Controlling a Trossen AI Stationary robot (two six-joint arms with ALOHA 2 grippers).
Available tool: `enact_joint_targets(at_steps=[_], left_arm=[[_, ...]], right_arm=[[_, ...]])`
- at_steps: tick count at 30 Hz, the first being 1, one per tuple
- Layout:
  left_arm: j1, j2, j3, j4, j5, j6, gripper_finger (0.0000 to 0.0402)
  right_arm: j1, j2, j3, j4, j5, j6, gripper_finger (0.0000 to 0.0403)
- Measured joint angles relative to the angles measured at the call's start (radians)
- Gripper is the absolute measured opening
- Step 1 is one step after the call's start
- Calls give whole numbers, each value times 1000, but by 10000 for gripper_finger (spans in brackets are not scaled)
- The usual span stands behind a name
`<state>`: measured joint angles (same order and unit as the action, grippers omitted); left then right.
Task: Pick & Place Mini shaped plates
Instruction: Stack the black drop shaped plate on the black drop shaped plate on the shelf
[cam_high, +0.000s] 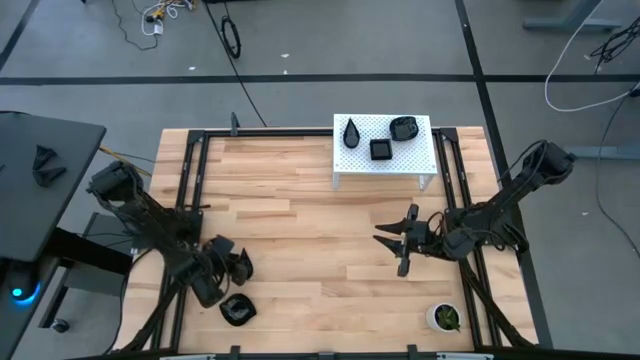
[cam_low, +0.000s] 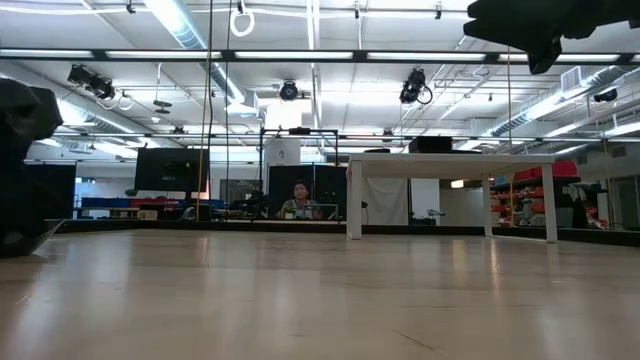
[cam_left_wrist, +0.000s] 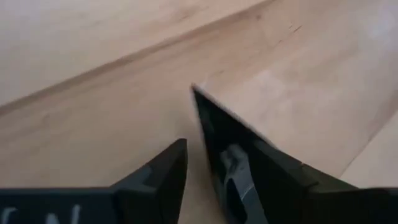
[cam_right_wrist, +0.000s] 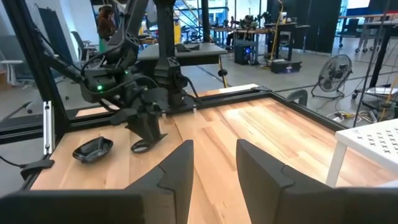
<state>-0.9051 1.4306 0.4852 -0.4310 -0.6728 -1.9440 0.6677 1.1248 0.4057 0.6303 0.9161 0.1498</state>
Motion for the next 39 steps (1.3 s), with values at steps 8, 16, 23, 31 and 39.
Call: enact_joint_targets(at_steps=[8, 16, 23, 31, 39], left_arm=[[35, 3, 41, 30, -45, 151, 83], [58, 3, 87, 23, -29, 306, 8], [79, 3, 106, -2, 44, 446, 47], [91, 3, 106, -33, 49, 464, 148], [91, 3, 106, -30, 47, 464, 130]], right_arm=[[0, 0, 0, -10, 0, 17, 123], [0, 2, 0, -22, 0, 26, 123], [-1, 2, 0, -28, 0, 33, 123], [-1, 2, 0, -36, -1, 33, 123], [-1, 2, 0, -47, -1, 54, 123]])
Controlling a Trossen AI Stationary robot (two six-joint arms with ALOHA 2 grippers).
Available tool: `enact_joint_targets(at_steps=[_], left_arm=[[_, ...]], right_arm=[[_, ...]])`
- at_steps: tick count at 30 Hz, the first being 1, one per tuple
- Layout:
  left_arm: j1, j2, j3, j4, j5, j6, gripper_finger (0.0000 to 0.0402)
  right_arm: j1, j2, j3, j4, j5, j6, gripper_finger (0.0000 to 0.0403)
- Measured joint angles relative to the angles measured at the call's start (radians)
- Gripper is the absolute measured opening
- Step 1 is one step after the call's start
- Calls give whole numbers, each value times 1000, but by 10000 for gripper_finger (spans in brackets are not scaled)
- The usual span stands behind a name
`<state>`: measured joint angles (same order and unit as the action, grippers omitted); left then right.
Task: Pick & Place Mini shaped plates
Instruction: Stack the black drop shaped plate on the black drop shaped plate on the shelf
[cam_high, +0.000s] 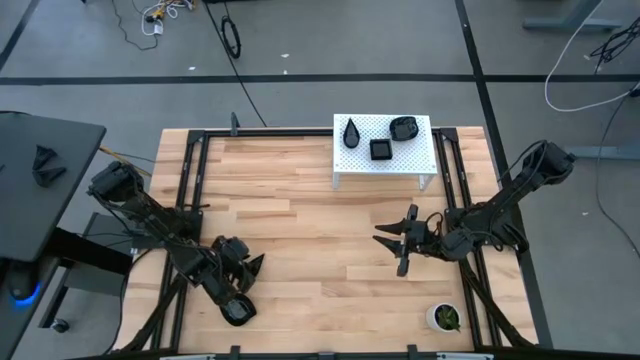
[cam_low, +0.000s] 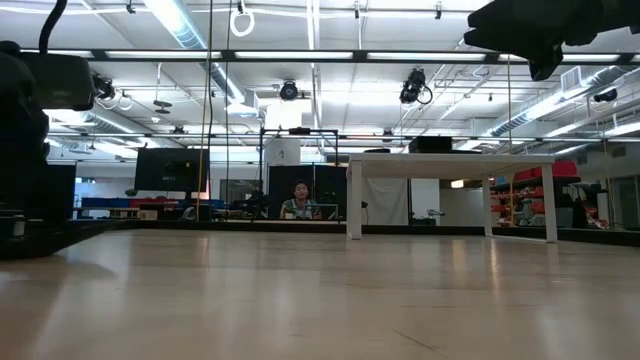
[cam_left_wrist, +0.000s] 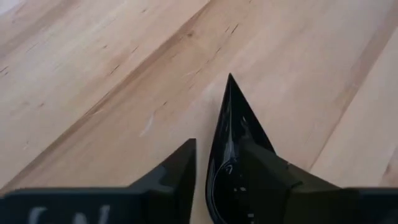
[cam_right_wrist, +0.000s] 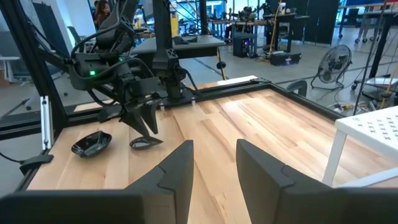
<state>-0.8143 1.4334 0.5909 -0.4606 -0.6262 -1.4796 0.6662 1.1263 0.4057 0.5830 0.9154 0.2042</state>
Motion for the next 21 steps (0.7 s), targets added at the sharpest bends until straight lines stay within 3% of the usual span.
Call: enact_joint_targets(at_steps=[11, 21], left_arm=[[0, 0, -11, 23, -3, 7, 11], [34, -26, 44, 11, -60, 38, 3]], right_arm=[[0, 0, 0, -34, 0, 50, 123], [0, 0, 0, -33, 0, 50, 123]])
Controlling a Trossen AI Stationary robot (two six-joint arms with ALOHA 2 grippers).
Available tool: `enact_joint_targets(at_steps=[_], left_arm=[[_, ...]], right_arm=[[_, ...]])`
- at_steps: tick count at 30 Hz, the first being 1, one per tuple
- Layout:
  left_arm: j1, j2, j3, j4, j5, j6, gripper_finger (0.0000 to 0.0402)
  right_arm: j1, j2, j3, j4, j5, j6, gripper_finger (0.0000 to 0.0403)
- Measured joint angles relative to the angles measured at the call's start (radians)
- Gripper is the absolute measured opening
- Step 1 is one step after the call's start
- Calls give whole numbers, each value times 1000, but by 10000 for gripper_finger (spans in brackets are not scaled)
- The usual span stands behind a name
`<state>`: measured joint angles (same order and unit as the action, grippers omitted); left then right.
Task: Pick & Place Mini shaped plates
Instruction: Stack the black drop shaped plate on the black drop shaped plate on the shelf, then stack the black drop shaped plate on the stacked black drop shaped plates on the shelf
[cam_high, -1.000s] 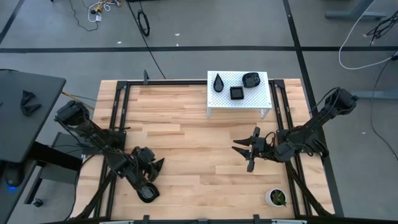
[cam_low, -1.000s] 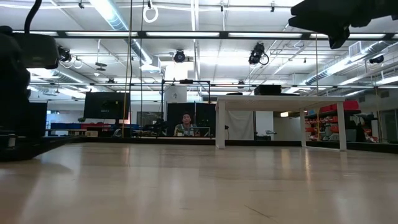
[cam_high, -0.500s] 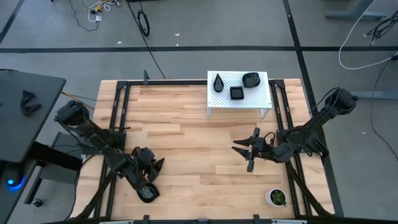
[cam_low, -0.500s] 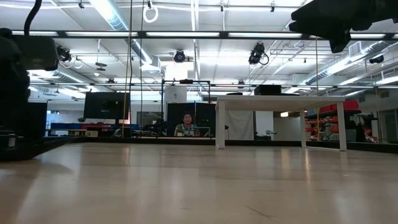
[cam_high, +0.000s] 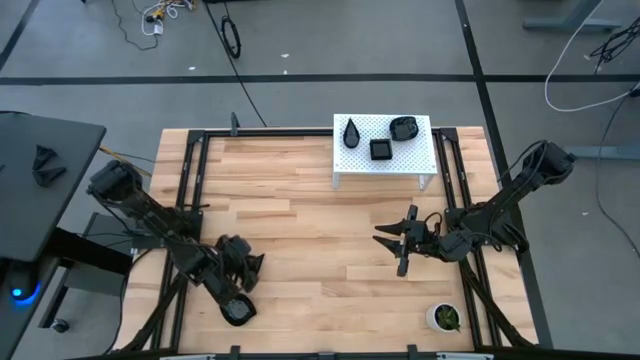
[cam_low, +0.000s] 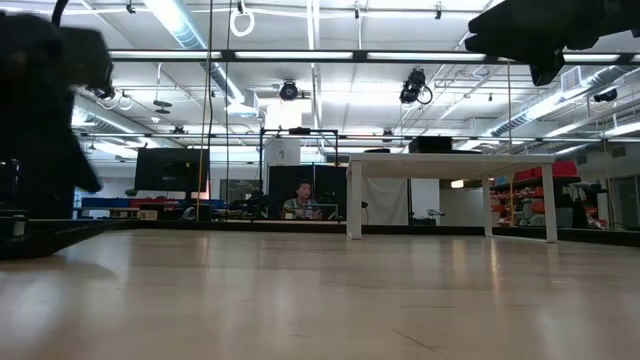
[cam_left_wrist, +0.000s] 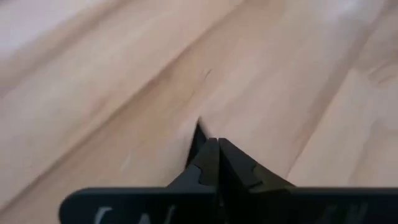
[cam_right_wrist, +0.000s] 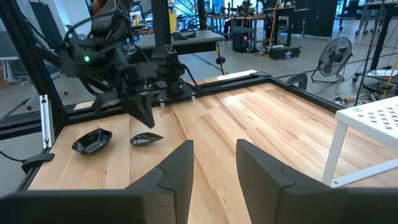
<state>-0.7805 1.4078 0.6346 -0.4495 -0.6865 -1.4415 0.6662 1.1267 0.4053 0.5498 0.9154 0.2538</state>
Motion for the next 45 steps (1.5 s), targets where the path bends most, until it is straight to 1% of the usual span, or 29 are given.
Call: enact_joint_targets(at_steps=[4, 7, 10, 13, 14, 16, 20, 22, 24, 27, 29, 32, 39, 45], left_arm=[[31, -38, 58, -3, -61, 97, 2], [53, -67, 105, -14, -79, 184, 2], [67, -86, 142, -44, -61, 253, 2], [75, -90, 163, -88, 14, 280, 7], [77, -90, 164, -109, 38, 274, 13], [76, -90, 158, -157, 84, 208, 32], [73, -90, 101, -194, 164, 98, 85], [63, -88, 57, -177, 167, 56, 111], [56, -78, 8, -127, 167, 35, 132], [56, -72, -48, -38, 171, 39, 148], [53, -72, -74, 28, 161, 64, 147], [52, -72, -103, 95, 148, 91, 129], [52, -69, -119, 85, 158, 103, 75], [47, -27, -119, 99, 182, 144, 69]], right_arm=[[0, 0, 0, 1, 0, 0, 123], [0, 0, 0, 0, 0, 0, 123], [0, 0, 0, 0, 0, 0, 123], [0, 0, 0, 0, 0, 0, 123], [0, 0, 0, -1, 0, 0, 123], [0, 0, 0, -6, 0, 0, 123], [0, 0, 0, -8, 0, 0, 123], [0, 0, 0, -10, 0, 0, 123], [0, 0, 0, -13, 0, 0, 123], [0, 0, 0, -13, 0, 0, 123], [0, 0, 0, -13, 0, 0, 123], [0, 0, 0, -13, 0, 5, 123], [0, 0, 0, -15, 0, 15, 123], [0, 0, 0, -20, 0, 15, 123]])
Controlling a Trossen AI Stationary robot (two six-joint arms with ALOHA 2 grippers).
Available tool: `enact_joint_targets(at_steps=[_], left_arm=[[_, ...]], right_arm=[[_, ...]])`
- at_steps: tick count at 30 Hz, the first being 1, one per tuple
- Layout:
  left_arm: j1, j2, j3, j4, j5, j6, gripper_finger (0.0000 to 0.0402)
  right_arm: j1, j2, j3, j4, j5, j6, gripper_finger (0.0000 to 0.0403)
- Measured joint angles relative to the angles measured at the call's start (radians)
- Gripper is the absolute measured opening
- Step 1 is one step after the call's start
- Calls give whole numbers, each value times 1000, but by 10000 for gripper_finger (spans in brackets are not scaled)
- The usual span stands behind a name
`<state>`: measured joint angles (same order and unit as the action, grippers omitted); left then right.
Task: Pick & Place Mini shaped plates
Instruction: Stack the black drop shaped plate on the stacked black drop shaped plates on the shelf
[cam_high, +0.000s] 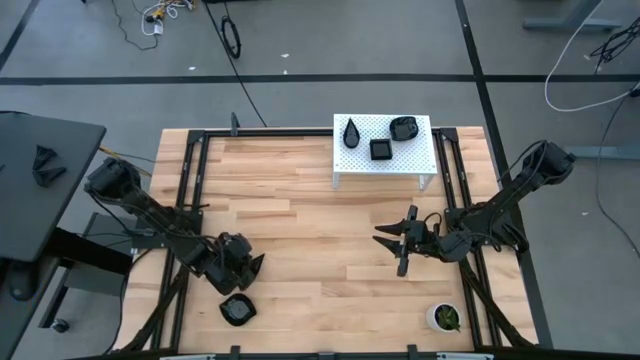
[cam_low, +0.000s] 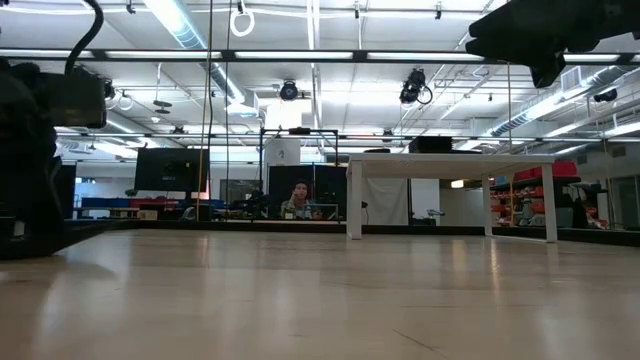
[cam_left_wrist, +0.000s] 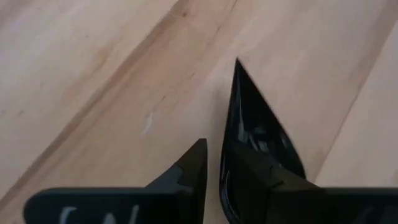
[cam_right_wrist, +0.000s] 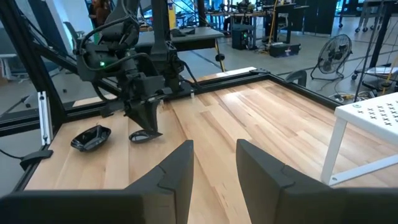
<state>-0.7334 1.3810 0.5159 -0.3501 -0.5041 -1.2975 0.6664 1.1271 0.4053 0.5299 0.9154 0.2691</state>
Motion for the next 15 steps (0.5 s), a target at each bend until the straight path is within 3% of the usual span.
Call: enact_joint_targets(at_steps=[5, 11, 15], left_arm=[[0, 42, 0, 24, 24, 0, 62], [2, 43, 3, 45, 13, -1, 8], [2, 44, 9, 41, 5, -1, 7]], right_arm=[[0, 0, 0, -7, 0, 3, 123], [0, 0, 0, -9, 0, 6, 123], [0, 0, 0, -9, 0, 7, 123]])
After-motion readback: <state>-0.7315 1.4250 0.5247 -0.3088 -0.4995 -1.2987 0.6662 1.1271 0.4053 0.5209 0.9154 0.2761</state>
